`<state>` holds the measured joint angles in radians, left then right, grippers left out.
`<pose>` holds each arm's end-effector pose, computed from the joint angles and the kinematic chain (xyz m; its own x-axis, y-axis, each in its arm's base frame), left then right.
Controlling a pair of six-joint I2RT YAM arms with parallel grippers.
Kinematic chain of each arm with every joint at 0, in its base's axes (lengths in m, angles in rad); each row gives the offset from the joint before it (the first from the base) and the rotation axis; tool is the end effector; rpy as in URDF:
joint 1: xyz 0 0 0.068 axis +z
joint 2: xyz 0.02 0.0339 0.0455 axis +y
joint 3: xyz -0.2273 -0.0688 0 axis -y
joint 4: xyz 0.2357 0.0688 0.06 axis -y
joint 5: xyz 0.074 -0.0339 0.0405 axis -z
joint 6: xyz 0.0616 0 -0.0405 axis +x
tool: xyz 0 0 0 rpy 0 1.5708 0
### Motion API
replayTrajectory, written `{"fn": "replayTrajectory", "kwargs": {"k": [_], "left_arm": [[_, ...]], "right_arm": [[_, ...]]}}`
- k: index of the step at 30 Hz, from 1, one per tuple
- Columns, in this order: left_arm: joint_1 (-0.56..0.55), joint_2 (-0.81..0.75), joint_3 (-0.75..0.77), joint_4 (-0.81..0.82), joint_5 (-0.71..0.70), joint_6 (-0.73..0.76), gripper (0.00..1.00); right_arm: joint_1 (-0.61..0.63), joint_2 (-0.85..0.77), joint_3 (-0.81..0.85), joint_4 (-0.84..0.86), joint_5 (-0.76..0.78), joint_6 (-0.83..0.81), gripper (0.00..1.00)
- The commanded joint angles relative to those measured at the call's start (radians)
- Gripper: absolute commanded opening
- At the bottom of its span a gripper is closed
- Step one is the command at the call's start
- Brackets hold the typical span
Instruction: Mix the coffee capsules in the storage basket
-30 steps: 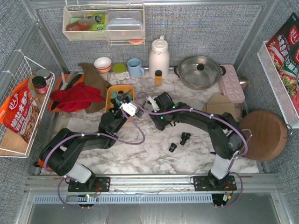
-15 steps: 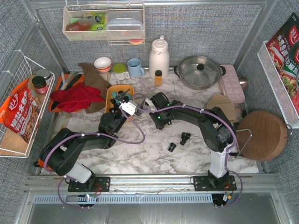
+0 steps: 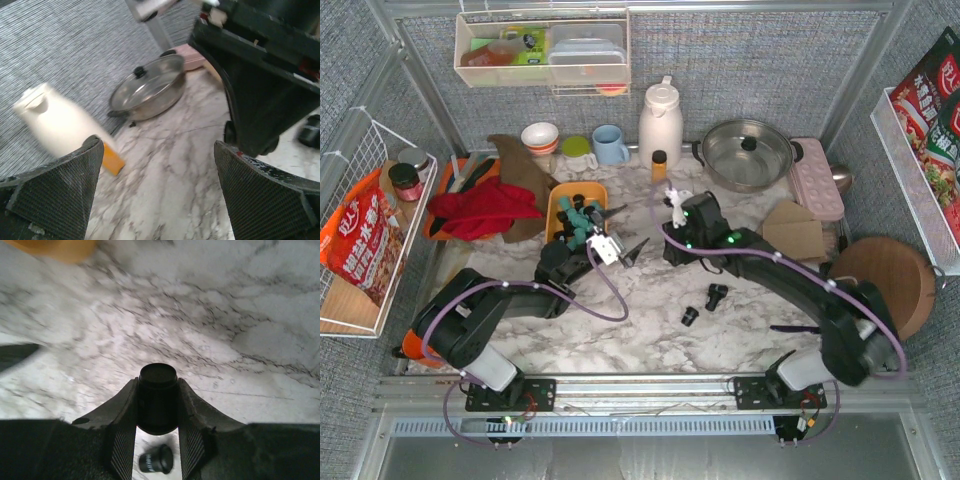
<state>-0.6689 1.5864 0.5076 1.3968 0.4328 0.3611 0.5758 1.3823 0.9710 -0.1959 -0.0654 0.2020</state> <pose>0.2281 -0.2132 0.2020 0.5388 -0.0171 -0.8423 0.7324 0.5036 0.4583 0.2735 0.1824 0.2202 -0.5869 -0.1423 -0.7971 -0.4804 0.8536 0.2013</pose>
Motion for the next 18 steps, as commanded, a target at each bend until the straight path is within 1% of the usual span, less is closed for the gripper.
{"fn": "replayTrajectory", "kwargs": {"k": [1,6,10,13,18], "left_arm": [[-0.022,0.015,0.017,0.027,0.192,-0.015,0.99],[-0.063,0.02,0.023,-0.01,0.265,0.014,0.99],[-0.092,0.023,0.03,-0.058,0.305,0.038,0.99],[-0.107,0.023,0.032,-0.069,0.299,0.044,0.99],[-0.113,0.015,0.028,-0.06,0.245,0.049,0.99]], "right_arm": [[-0.002,-0.148,-0.126,0.258,-0.065,0.174,0.16],[-0.002,-0.245,-0.212,0.405,-0.134,0.281,0.15],[-0.002,-0.278,-0.227,0.418,-0.143,0.29,0.15],[-0.002,-0.287,-0.229,0.423,-0.172,0.3,0.15],[-0.001,-0.277,-0.254,0.469,-0.237,0.333,0.15]]}}
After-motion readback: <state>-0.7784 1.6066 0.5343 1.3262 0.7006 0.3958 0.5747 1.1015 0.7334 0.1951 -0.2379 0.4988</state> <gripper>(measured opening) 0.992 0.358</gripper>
